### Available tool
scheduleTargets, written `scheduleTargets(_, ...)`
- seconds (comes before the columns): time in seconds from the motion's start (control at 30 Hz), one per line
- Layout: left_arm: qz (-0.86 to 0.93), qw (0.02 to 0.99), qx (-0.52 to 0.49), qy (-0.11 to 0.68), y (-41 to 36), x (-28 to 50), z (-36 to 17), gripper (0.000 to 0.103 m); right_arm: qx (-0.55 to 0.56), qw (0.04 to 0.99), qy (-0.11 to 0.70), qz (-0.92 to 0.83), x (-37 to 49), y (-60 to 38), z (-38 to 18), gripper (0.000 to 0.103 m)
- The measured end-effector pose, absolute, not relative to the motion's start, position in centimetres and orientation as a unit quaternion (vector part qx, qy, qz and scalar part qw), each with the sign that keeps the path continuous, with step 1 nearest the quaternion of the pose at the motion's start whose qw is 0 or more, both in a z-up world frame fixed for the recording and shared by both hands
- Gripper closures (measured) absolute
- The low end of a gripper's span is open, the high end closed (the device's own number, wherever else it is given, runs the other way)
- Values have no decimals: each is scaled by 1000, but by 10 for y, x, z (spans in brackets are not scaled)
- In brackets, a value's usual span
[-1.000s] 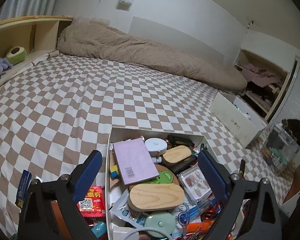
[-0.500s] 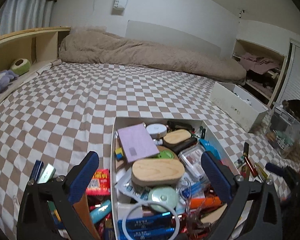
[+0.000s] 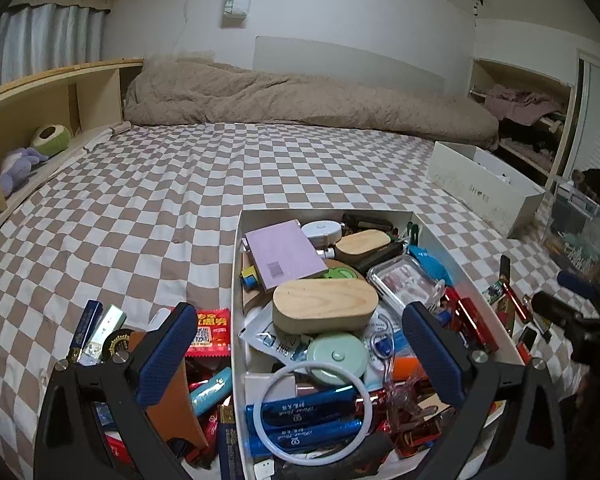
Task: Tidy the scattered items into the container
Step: 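Move the right tool toward the gold lighter beside the tray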
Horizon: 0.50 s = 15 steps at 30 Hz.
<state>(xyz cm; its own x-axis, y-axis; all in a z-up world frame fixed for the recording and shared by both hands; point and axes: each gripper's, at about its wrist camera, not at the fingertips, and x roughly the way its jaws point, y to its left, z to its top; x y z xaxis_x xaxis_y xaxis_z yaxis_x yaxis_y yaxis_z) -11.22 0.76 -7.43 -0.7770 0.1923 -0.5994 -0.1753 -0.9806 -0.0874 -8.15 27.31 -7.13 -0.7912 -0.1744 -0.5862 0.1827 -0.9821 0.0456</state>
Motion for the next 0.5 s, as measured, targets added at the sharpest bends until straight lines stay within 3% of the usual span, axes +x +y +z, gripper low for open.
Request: scheduleTargets(0.5, 943, 100, -316, -6, 9, -106, -79, 0, 301, 84, 6, -950, -81, 280, -76, 0)
